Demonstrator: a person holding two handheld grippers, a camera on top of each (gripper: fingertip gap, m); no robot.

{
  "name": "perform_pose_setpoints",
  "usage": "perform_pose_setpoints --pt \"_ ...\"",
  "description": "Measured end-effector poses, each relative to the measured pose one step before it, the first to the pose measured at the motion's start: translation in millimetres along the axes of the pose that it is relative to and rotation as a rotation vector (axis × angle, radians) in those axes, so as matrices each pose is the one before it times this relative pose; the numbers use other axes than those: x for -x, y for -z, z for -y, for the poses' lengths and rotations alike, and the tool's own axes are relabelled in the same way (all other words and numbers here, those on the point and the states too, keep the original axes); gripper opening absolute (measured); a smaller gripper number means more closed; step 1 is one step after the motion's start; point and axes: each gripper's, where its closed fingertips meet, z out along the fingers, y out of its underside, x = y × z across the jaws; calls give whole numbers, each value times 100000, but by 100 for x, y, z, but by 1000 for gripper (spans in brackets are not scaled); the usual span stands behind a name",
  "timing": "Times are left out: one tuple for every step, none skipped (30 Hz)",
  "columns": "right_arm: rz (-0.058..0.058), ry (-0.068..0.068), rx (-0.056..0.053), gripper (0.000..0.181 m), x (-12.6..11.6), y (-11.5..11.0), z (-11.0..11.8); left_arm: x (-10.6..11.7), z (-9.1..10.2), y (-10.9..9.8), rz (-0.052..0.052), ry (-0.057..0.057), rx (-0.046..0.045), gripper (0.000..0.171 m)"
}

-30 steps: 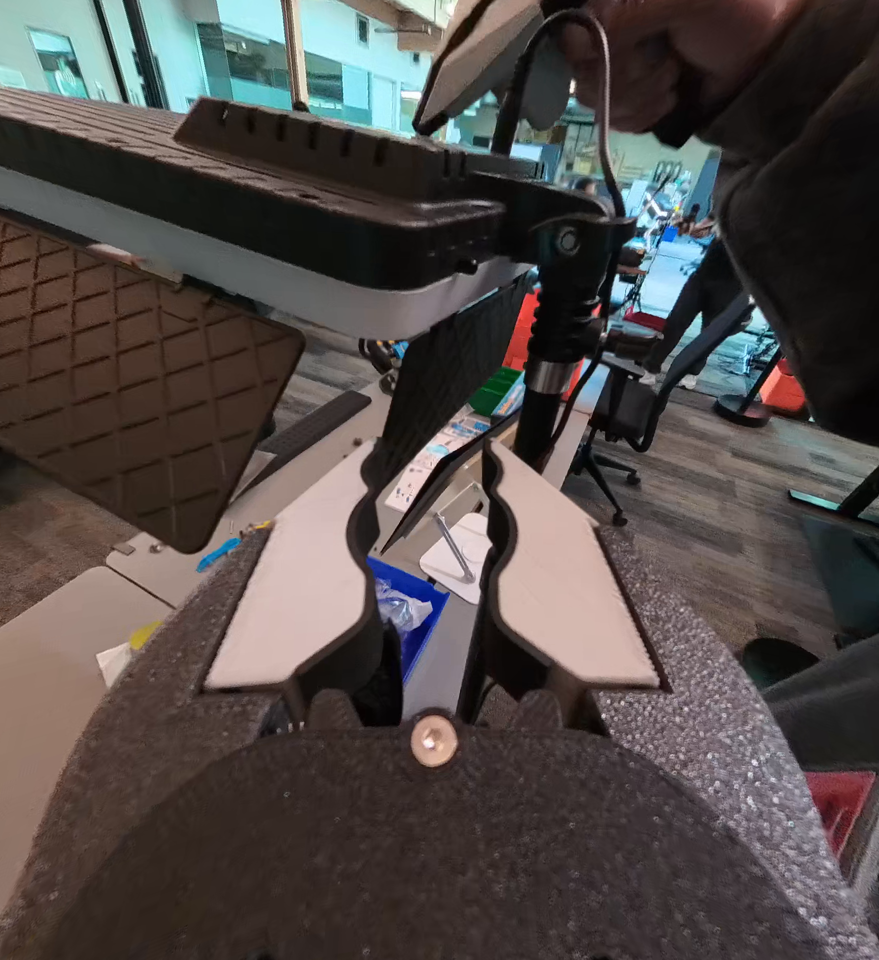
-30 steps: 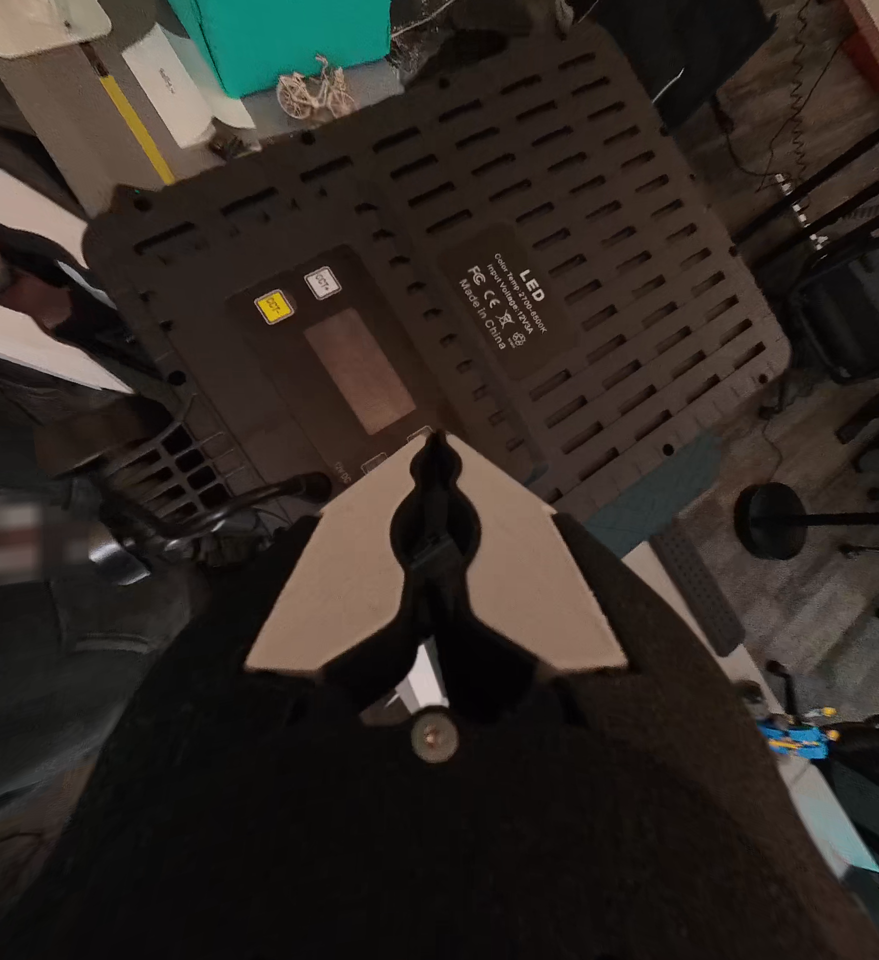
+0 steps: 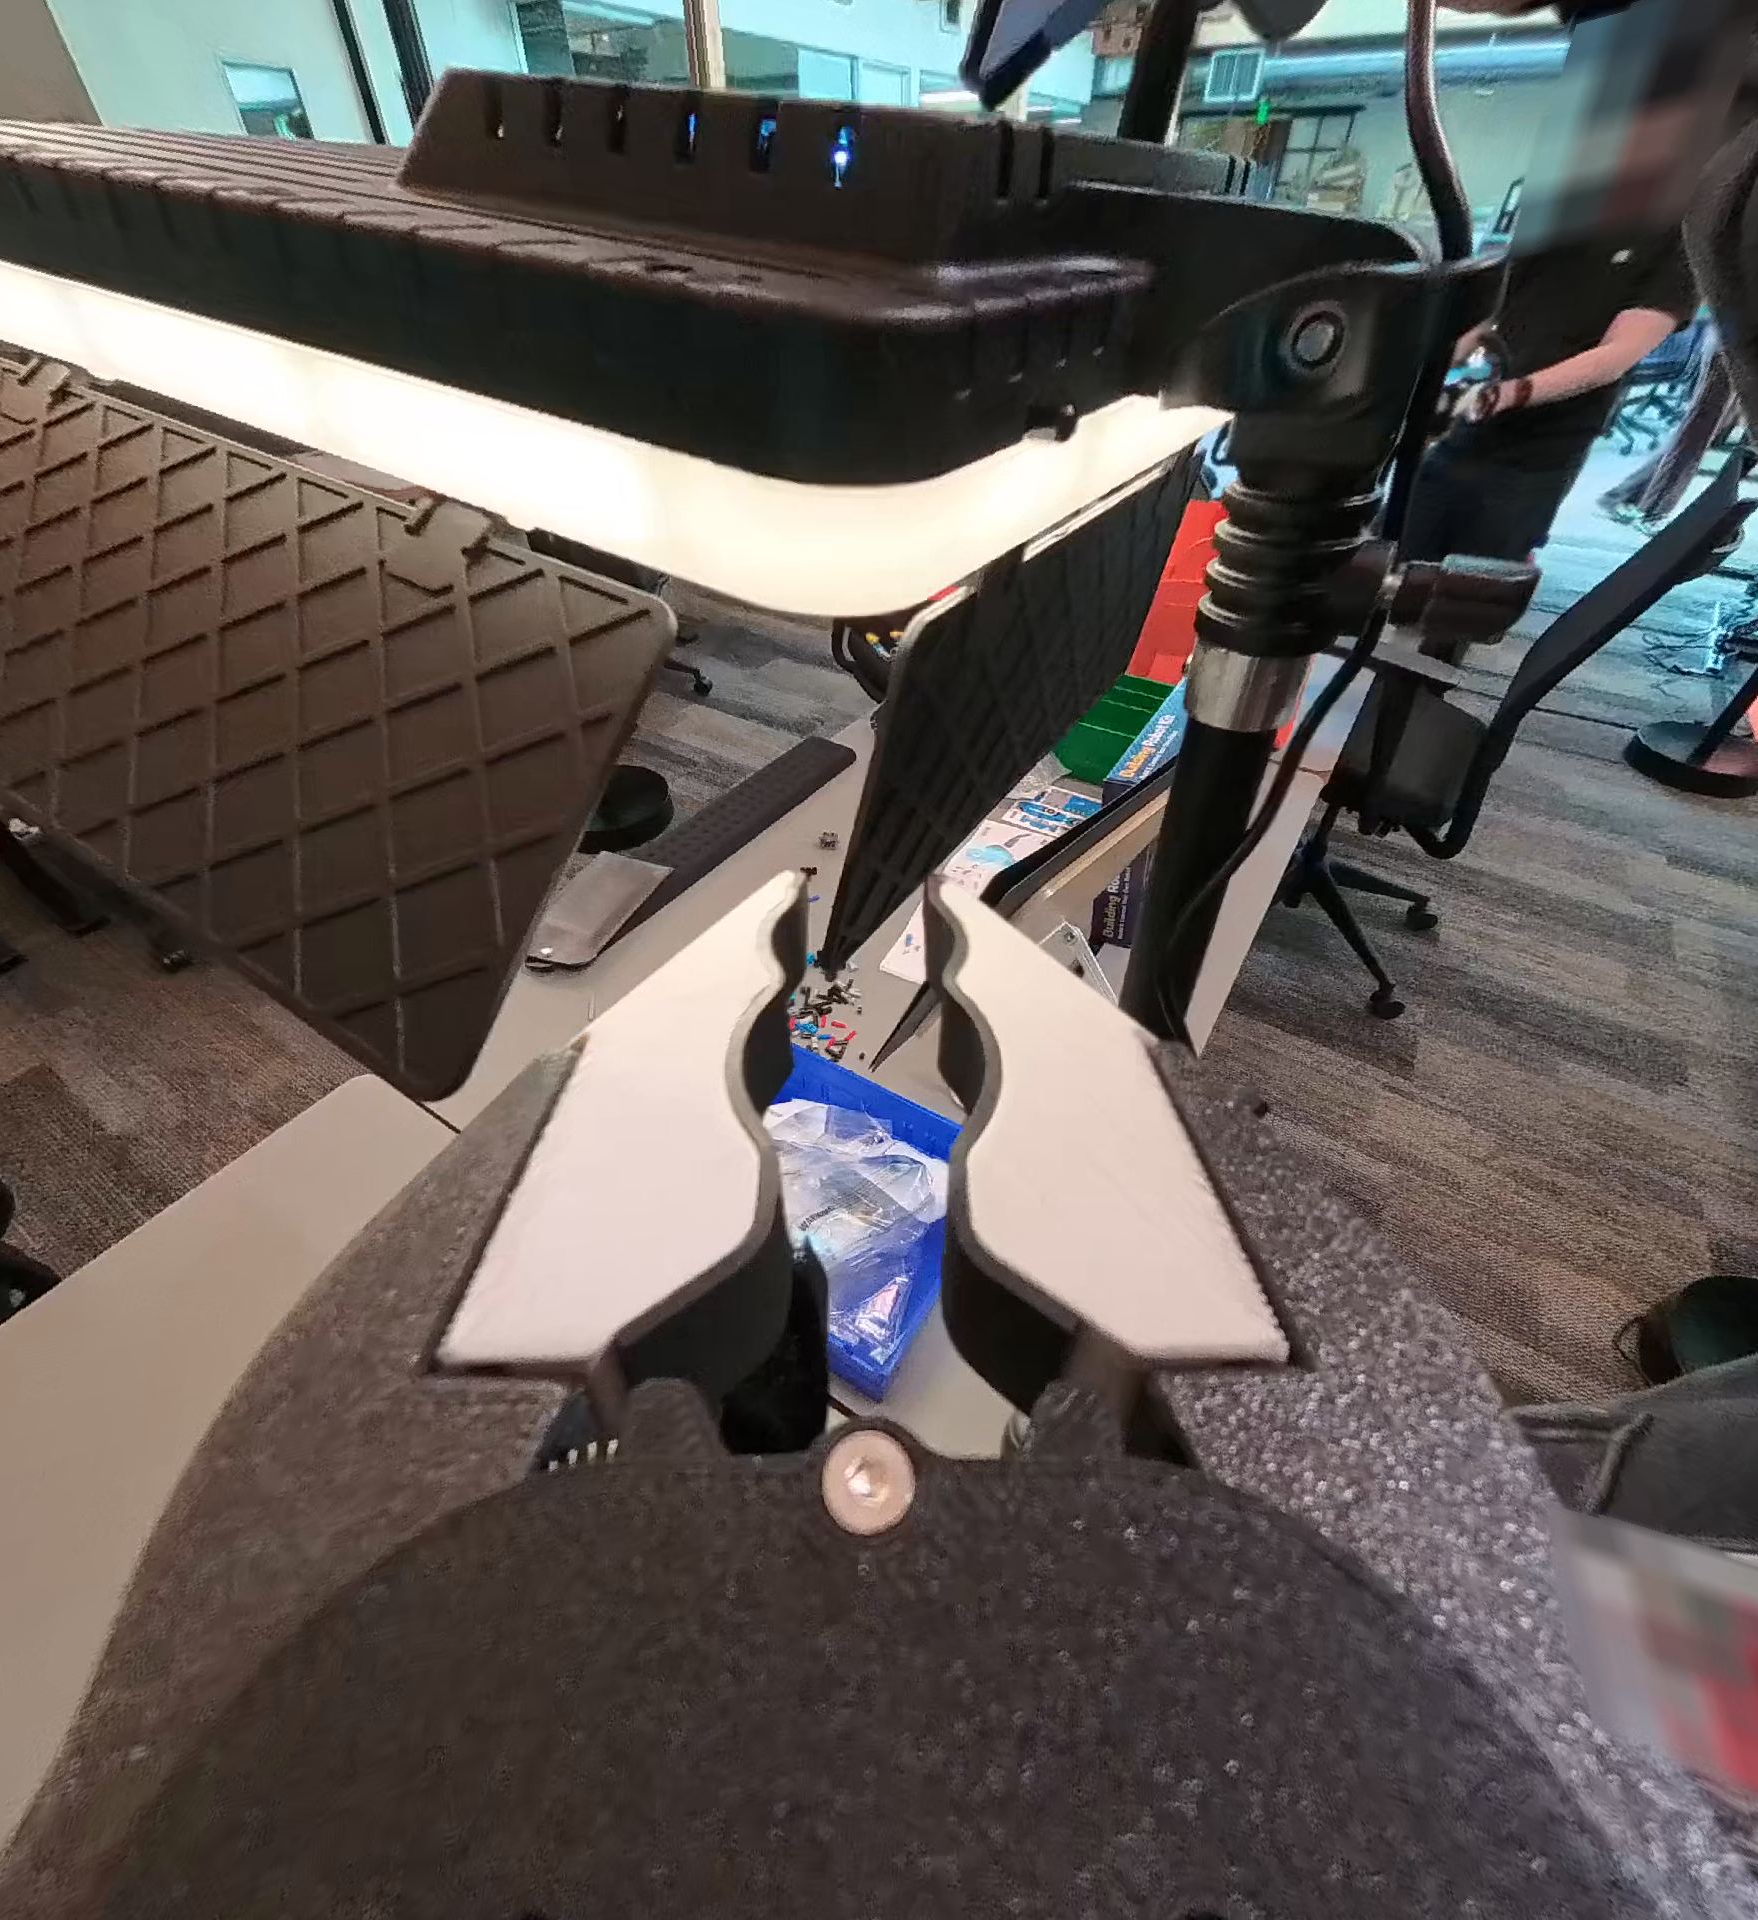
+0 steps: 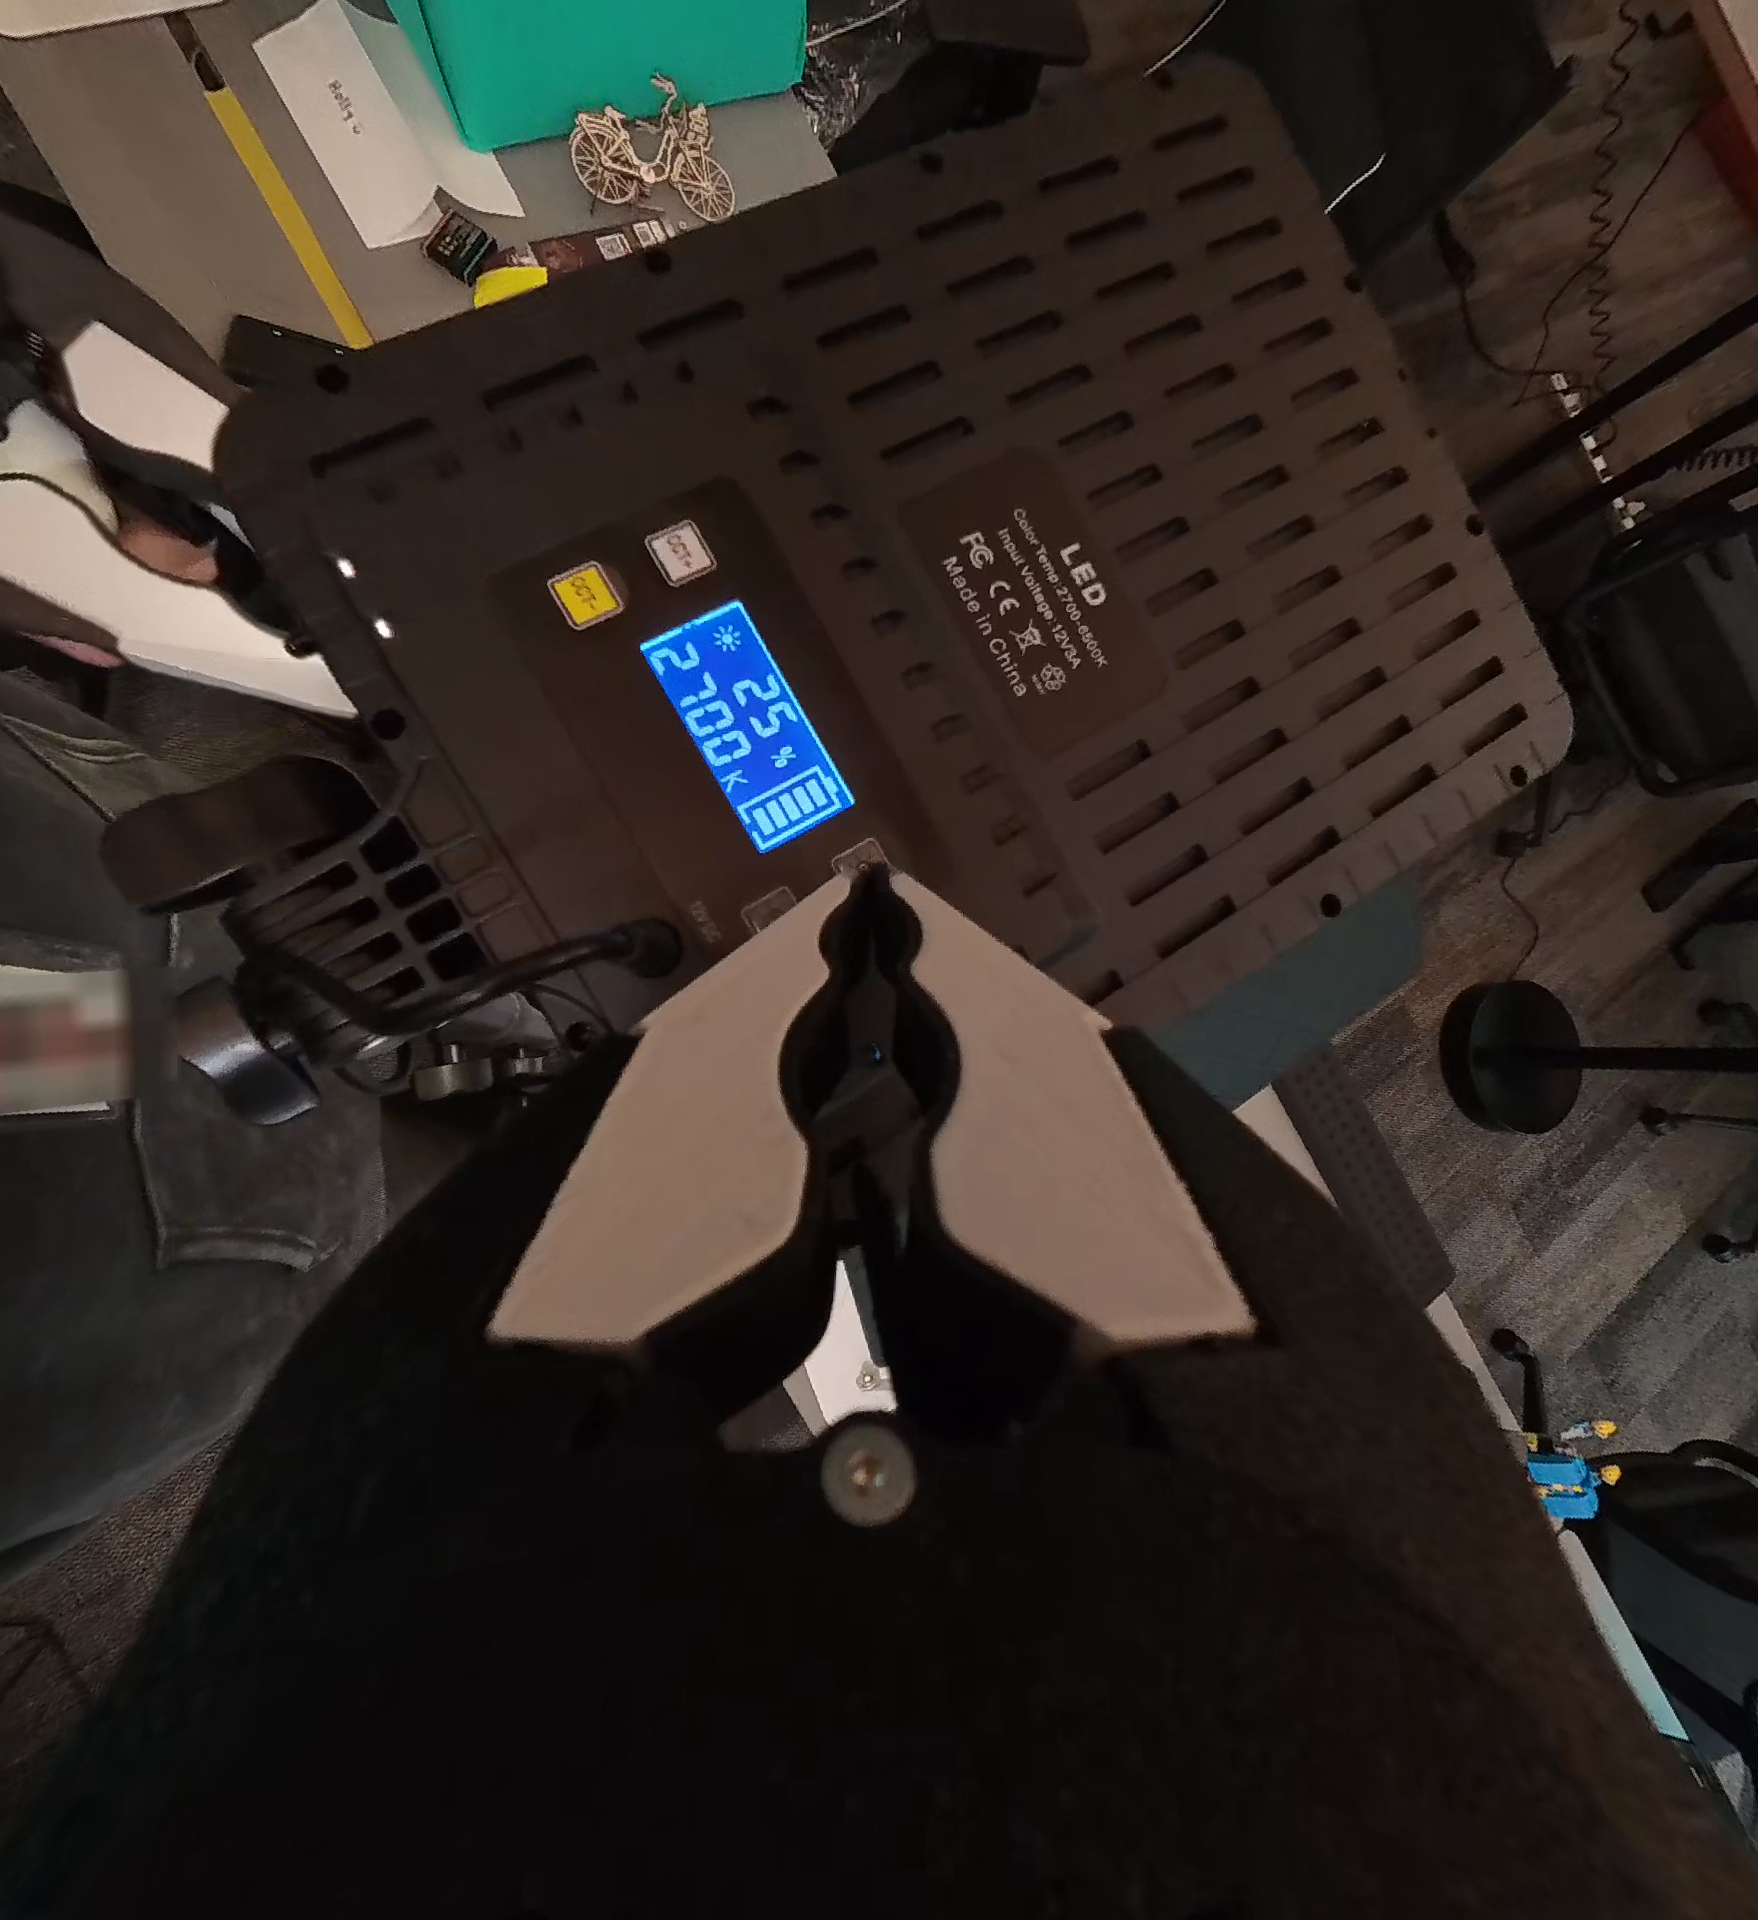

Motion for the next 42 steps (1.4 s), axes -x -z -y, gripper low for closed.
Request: perform_pose_setpoints --pt "-7 -29 -255 0 -32 55 80 22 -19 -53 -187 -92 -97 18" --pt "-23 22 -127 0 -35 36 64 27 19 -35 -62 -154 -258 16" --pt "80 79 80 0 -7 -6 30 44 14 -42 67 -278 -290 13" --pt "-245 217 100 0 -52 -18 32 39 -2 -43 189 -349 -89 12" --pt "-384 307 97 0 -72 -33 20 32 -21 -45 167 -394 63 10" --pt "301 41 345 0 18 -40 -29 24 -17 -46 93 -428 39 8" --pt "412 58 250 0 56 -24 -31 25 -21 -25 188 -362 -38 7" --pt "-139 149 -48 0 -18 -10 4 25 -3 -25 15 -162 -181 6" --pt "419 -39 66 0 73 12 -13 -21 10 -18 -247 217 -294 6" --pt "252 107 -10 0 57 23 3 2 7 -22 -271 596 -267 6" --pt "-110 319 117 0 4 13 13 -2 0 -22 -358 797 -209 6" --pt "-77 345 414 0 -19 4 -35 -22 -1 -8 -465 695 -136 6" --pt "-78 304 121 0 -15 -7 28 -28 4 1 -555 292 -104 5" --pt "62 177 -31 0 -21 -29 30 -21 4 2 -506 10 -28 6" --pt "15 163 216 0 -39 -43 -22 -19 6 0 -345 -111 32 6" --pt "-45 170 423 0 -56 -95 -71 0 -8 4 -75 -146 58 5" --pt "-150 161 443 0 -59 -109 -98 26 -4 2 150 -75 28 5" --pt "-9 56 502 0 -38 -114 -115 -1 -2 4 174 45 7 5" --pt "122 -175 -320 0 -18 -51 7 -13 -7 3 -16 146 47 5" --pt "133 -232 6 0 -2 -7 -44 -32 -9 10 -84 115 54 5" --pt "-446 490 102 0 -24 -19 -30 -26 1 6 -99 -5 -14 5" --pt "-1333 1703 683 0 -13 -41 -50 -32 -17 -3 -120 -50 53 5" --pt "-1470 2370 933 0 0 -7 22 -12 -12 9 24 -101 76 5" --pt "-659 1556 906 0 27 4 80 31 7 9 252 -112 15 5" --pt "154 439 995 0 31 -21 52 27 -10 25 122 -89 49 5" --pt "226 874 1058 0 -41 -64 27 -8 -16 22 -183 -22 100 5" --pt "-45 1970 1409 0 -57 -91 -4 -2 -17 7 -147 7 49 5" --pt "218 2323 2021 0 -15 -66 15 29 -12 -4 -23 -145 20 5" --pt "878 2134 2797 0 39 -31 9 10 -2 1 -172 -313 91 5" --pt "1863 1290 3716 0 55 -17 -43 -42 -1 6 -542 -269 239 5" --pt "2391 62 4695 0 65 33 -102 -68 11 3 -854 -19 302 5" --pt "1977 434 4432 0 59 8 -52 -55 17 -19 -405 8 208 4" --pt "941 973 2953 0 -24 -58 13 37 -3 -20 490 -462 124 4" --pt "555 172 1902 0 -82 -88 39 81 -19 -11 797 -827 95 4" --pt "168 139 1025 0 -52 -64 37 59 -16 -12 547 -609 -12 4" --pt "220 365 270 0 11 27 15 45 -5 -3 155 -111 -193 4" --pt "396 327 39 0 51 87 -7 -6 9 4 -387 362 -323 4" --pt "-264 716 -385 0 5 55 1 -3 20 0 -404 646 -246 4" --pt "-1068 633 -594 0 -60 33 -2 28 5 -28 16 617 -84 4" --pt "-859 427 -237 0 -24 145 -49 13 19 -26 108 461 39 4" --pt "-784 -79 223 0 -35 244 -142 -99 43 -45 -311 319 116 4" --pt "-2093 -287 -710 0 -270 362 10 -167 33 -39 -536 106 261 4"
